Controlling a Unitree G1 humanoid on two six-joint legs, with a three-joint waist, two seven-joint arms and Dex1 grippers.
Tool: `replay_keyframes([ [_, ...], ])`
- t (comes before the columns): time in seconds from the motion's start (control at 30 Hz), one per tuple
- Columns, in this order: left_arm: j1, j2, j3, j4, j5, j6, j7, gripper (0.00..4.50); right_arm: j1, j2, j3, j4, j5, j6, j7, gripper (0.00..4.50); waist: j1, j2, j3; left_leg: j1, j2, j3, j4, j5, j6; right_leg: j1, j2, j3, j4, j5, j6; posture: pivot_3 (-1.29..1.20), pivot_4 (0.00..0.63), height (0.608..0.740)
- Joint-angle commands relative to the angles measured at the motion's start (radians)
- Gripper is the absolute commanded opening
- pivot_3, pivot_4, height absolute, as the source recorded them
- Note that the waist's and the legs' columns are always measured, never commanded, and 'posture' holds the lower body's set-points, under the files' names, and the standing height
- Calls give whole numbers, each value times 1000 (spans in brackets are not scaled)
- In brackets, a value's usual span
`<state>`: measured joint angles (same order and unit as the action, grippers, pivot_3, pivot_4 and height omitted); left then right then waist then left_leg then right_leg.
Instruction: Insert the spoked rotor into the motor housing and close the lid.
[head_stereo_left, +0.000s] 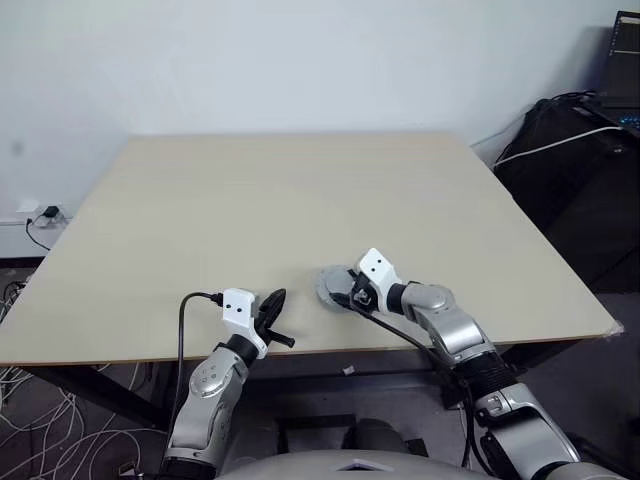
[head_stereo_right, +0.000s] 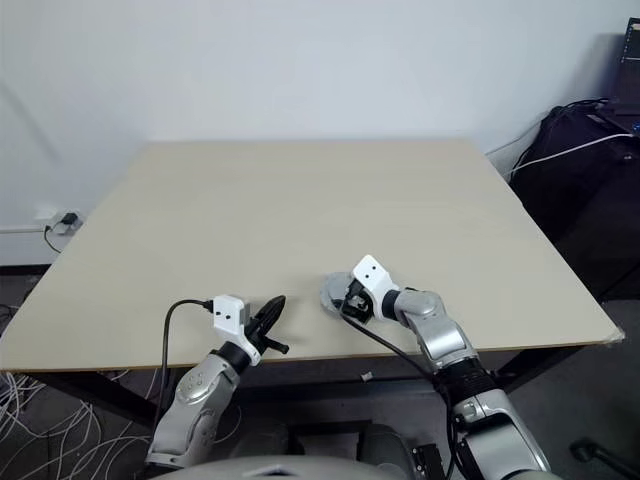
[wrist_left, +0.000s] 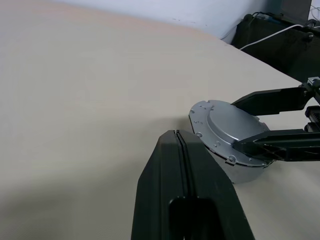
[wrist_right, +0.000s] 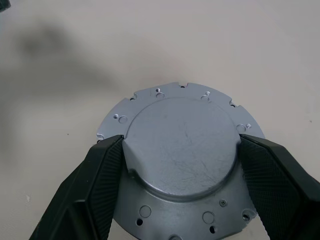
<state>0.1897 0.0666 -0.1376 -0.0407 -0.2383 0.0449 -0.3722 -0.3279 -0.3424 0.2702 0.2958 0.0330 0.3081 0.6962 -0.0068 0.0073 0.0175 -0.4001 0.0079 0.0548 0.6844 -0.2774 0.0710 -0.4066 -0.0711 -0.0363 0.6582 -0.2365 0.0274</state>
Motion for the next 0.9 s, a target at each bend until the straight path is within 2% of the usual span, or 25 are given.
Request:
replay_keyframes([
  [0.03, -15, -2, 1, -35, -2, 0, -3, 0, 10, -27, 2, 41, -37, 24, -12, 3289, 0, 0, 0, 0, 0, 0, 0, 0, 0, 0, 0, 0, 0, 0, 0, 0, 0, 740],
  [0.33, -61, 39, -40, -10, 50, 15, -33, 0, 12, -22, 0, 38, -30, 29, -10, 3289, 3, 0, 0, 0, 0, 0, 0, 0, 0, 0, 0, 0, 0, 0, 0, 0, 0, 740],
  [0.43, -197, 49, -83, 90, 116, 6, -52, 0, 11, -12, 5, 45, -32, 25, -15, 3289, 8, 0, 0, 0, 0, 0, 0, 0, 0, 0, 1, -2, 0, 0, 0, 0, 0, 740],
  [0.6, -398, 12, -110, 244, 112, 58, -119, 0, 17, 5, 8, 43, -30, 25, -24, 3289, 9, -1, 0, 0, 0, 0, 0, 3, 4, 2, 2, -2, 0, 1, 2, 0, 0, 740],
  [0.9, -605, -25, -89, 425, 95, 238, -168, 0, 46, 23, 0, 4, -25, 34, -48, 3289, -4, -3, 0, 1, 0, 0, -1, 3, 5, 2, 9, -1, -1, 1, 3, 0, 0, 740],
])
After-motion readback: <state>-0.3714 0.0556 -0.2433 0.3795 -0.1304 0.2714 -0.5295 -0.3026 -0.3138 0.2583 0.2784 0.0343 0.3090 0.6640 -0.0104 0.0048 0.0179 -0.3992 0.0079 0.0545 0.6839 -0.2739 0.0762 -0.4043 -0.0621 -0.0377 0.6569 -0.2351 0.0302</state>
